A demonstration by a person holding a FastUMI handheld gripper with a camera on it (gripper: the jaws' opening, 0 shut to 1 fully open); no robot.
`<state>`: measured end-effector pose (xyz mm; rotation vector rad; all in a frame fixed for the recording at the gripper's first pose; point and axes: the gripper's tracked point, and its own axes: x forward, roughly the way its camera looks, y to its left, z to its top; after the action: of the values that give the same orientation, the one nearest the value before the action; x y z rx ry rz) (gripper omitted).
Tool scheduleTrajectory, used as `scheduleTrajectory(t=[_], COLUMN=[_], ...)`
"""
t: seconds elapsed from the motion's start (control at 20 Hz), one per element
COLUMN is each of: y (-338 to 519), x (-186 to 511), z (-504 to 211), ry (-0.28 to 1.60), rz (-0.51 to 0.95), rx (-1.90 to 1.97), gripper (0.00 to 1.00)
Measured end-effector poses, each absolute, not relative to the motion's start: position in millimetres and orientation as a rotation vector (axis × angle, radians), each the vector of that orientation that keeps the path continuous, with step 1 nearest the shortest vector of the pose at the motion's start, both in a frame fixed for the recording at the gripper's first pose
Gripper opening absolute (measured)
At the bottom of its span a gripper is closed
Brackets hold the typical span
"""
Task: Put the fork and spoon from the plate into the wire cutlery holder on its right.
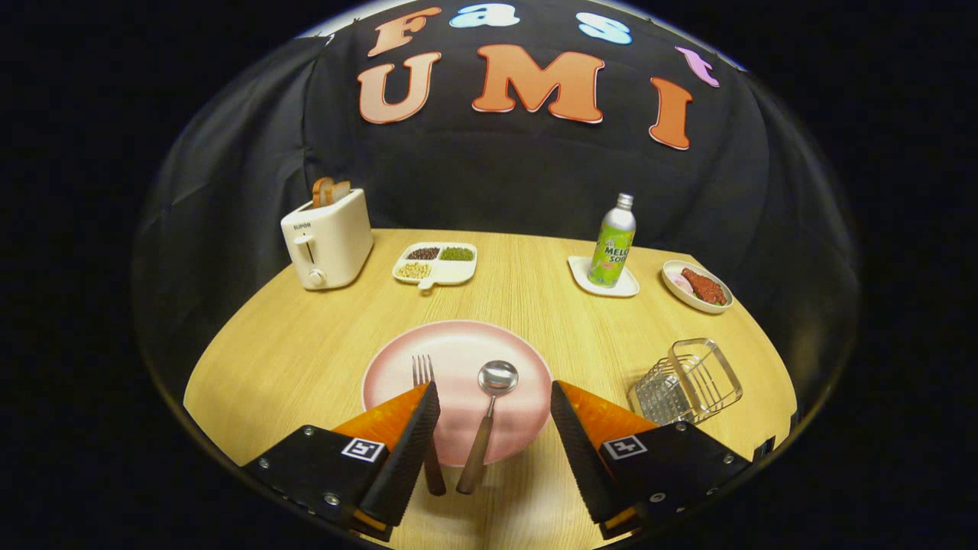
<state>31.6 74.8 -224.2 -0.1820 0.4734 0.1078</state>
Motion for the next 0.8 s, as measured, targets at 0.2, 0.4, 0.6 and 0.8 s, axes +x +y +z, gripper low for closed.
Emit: scheduleTrajectory(t=[0.2, 0.4, 0.6, 0.8], y=[77, 77, 74, 73], x=[39, 44, 48, 49], z=[-249, -268, -281, -293], ry=[0.531, 0.575, 0.610, 0.652], rz=[0.114, 0.106, 0.091, 0.086], rx=[-0.202, -0.227, -0.250, -0.253], gripper=[0.79, 0.69, 0.50, 0.34])
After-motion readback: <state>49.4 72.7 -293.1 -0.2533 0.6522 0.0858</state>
